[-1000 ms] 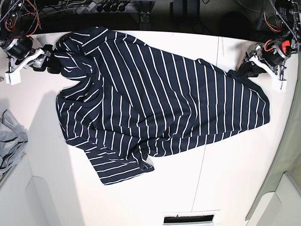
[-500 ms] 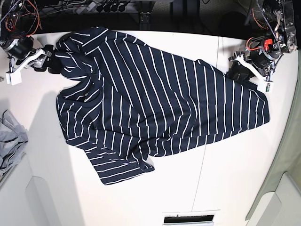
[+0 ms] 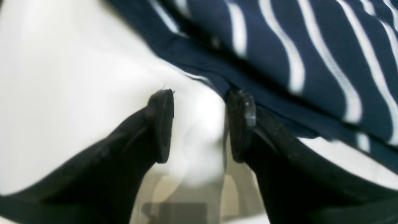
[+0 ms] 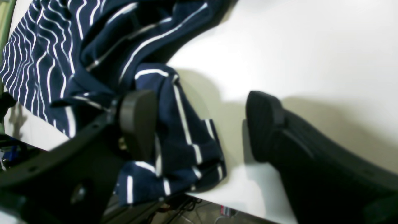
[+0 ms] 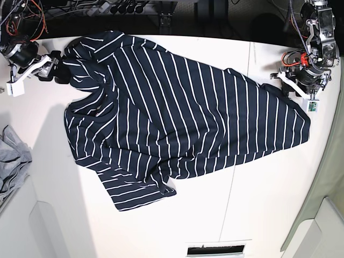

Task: Layout the t-shirt on the table in an organized manner, then fold the t-shirt properly
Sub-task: 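Grasp opposite shirt corners with the left and right grippers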

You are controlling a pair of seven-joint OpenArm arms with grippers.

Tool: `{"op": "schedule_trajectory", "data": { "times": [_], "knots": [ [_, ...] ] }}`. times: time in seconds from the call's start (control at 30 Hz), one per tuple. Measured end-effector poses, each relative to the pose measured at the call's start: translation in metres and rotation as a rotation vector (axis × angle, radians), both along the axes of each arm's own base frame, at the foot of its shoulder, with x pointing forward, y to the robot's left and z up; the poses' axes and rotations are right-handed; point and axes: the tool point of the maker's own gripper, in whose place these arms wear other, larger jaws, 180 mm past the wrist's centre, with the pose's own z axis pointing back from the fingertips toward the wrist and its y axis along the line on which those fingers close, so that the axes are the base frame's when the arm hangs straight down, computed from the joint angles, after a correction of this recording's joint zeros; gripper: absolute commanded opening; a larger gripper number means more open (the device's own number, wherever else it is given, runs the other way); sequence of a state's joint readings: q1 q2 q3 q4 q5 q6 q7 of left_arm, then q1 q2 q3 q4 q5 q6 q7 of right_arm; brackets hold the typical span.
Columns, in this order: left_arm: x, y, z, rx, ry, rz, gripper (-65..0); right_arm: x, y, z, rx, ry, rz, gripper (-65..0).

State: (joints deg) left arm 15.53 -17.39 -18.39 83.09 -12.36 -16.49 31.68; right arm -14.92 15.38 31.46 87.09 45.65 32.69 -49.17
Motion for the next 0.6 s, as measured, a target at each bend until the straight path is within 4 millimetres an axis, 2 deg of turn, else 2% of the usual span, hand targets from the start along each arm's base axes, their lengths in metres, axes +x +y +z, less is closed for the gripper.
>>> {"op": "schedule_trajectory", "data": {
  "times": [0.33, 0.47, 0.6],
  "knots": [
    [-0.012, 0.064, 0.019, 0.171, 0.106, -0.012, -34.5, 0.0, 0.0, 0.0, 0.0, 0.001, 0.0, -20.5],
    [-0.007, 0.094, 0.038, 0.254, 0.098, 0.008, -34.5, 0.0, 0.0, 0.0, 0.0, 0.001, 0.001, -20.5],
    [-0.003, 0.11, 0.053, 0.269, 0.08, 0.019, -34.5, 0.0, 0.0, 0.0, 0.0, 0.003, 0.001, -20.5]
  ]
}}
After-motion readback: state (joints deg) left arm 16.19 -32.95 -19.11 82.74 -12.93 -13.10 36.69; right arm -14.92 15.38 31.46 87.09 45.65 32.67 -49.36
